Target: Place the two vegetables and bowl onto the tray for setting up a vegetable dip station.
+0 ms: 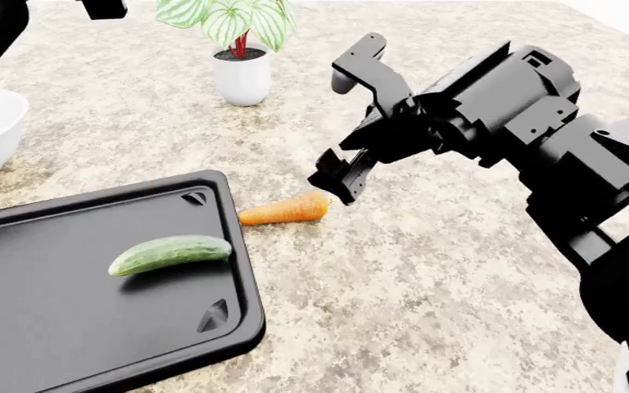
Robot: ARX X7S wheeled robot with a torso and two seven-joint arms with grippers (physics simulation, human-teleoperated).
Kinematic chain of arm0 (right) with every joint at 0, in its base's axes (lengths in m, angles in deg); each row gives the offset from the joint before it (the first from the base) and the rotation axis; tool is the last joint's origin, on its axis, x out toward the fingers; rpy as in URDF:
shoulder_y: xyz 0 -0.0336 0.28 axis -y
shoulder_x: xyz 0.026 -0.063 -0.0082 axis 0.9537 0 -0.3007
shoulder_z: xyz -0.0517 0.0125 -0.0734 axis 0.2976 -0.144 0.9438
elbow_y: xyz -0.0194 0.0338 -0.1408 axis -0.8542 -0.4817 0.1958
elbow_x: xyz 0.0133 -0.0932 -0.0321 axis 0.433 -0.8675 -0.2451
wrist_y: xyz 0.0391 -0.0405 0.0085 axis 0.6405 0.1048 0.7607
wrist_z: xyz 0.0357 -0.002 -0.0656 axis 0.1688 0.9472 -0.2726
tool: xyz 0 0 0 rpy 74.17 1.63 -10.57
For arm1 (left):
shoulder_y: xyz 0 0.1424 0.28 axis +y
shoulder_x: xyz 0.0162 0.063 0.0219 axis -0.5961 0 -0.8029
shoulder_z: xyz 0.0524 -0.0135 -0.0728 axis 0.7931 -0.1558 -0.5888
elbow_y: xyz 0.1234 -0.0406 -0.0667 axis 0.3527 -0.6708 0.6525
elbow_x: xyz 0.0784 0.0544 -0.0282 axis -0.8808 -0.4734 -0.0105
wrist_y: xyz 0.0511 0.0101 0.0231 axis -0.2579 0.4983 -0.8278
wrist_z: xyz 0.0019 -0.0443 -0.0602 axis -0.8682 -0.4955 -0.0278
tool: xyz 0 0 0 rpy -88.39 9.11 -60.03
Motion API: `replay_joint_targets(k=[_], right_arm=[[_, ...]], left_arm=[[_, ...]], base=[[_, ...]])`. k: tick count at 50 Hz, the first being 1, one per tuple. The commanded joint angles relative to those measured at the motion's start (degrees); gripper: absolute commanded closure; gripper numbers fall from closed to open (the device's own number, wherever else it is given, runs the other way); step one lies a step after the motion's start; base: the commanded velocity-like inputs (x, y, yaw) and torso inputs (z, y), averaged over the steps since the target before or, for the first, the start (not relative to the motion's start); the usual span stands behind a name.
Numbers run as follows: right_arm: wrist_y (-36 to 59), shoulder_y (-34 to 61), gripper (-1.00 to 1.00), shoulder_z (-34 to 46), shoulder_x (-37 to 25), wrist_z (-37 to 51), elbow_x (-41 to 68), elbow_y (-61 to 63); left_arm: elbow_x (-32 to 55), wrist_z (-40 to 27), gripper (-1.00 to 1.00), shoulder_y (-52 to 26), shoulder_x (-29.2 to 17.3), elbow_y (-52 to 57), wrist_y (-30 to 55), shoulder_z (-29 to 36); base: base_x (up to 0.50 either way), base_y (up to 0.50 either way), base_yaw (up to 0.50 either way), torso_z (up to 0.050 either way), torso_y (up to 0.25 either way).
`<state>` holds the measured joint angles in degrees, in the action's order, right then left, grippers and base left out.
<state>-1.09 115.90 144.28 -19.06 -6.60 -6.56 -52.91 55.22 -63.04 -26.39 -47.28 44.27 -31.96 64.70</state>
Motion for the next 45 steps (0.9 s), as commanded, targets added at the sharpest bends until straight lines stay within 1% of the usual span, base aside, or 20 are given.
replay_joint_targets(k=[1,8,20,26,32,45], right_arm=[[-1.66,-0.54,-1.00,3.19,3.85,-8.69,-2.52,-5.48],[-2.55,-1.14,-1.00,3.84,4.75,-11.78,-2.97,-6.39],[-7.58,-3.04,-1.00,5.35,10.62,-18.20,-5.85,-17.22],[-7.86,-3.97,-1.00,4.44,10.75,-17.50,-7.18,-18.14],[-9.23,-6.12,-1.00,3.33,10.75,-19.53,-8.19,-17.52],[-9.82,-9.68,-1.00,1.94,10.76,-20.66,-9.96,-17.32]], left_arm=[[-0.03,0.06,-1.00,-0.02,0.04,-0.19,-0.10,0.15],[0.00,0.06,-1.00,0.22,-0.23,-0.26,-0.26,0.01],[-0.15,0.23,-1.00,0.38,-0.29,-0.37,-0.53,0.14],[-0.03,0.22,-1.00,0.50,-0.28,-0.19,-0.51,0.23],[0.00,0.12,-1.00,0.59,-0.23,-0.04,-0.54,0.34],[0.12,-0.14,-1.00,0.71,-0.10,0.08,-0.62,0.44]], base=[[0.00,0.00,0.00,0.000,0.000],[0.00,0.00,0.00,0.000,0.000],[0.00,0.00,0.00,0.000,0.000],[0.00,0.00,0.00,0.000,0.000],[0.00,0.00,0.00,0.000,0.000],[0.00,0.00,0.00,0.000,0.000]])
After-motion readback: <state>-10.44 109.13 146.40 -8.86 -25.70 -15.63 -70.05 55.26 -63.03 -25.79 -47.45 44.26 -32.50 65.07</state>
